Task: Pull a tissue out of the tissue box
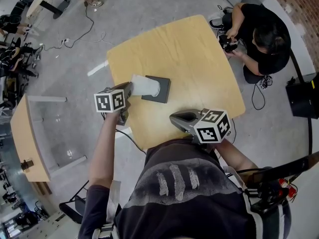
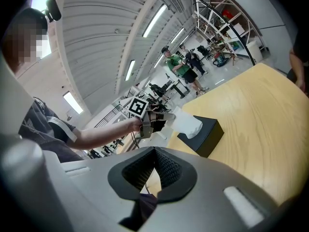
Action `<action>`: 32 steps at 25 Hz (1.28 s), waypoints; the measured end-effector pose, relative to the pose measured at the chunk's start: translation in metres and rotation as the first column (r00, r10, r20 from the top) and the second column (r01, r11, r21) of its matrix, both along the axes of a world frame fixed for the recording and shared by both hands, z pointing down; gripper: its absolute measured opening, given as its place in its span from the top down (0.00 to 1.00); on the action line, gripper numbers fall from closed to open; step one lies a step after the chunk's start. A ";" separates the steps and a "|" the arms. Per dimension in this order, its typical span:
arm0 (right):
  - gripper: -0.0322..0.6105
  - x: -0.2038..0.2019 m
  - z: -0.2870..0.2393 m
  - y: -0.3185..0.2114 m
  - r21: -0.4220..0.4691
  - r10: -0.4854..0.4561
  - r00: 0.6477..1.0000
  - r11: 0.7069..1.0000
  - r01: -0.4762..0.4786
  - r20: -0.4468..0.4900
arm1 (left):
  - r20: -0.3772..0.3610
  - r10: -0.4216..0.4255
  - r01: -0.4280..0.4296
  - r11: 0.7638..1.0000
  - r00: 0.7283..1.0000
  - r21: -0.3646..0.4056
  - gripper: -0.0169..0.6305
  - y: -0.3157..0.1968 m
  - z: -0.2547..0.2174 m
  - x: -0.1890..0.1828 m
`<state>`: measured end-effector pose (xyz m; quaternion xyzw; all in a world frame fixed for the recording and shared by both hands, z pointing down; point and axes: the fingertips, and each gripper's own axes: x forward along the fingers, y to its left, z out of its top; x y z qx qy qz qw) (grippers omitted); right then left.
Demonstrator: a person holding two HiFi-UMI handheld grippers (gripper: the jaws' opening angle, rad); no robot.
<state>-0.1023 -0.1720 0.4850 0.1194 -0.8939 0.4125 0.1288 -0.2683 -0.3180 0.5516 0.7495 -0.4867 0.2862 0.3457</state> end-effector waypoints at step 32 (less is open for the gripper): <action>0.95 0.000 -0.003 0.011 0.019 -0.004 1.000 1.000 0.004 -0.001 | -0.015 -0.183 0.183 0.981 0.983 0.064 0.96 0.028 -0.034 -0.067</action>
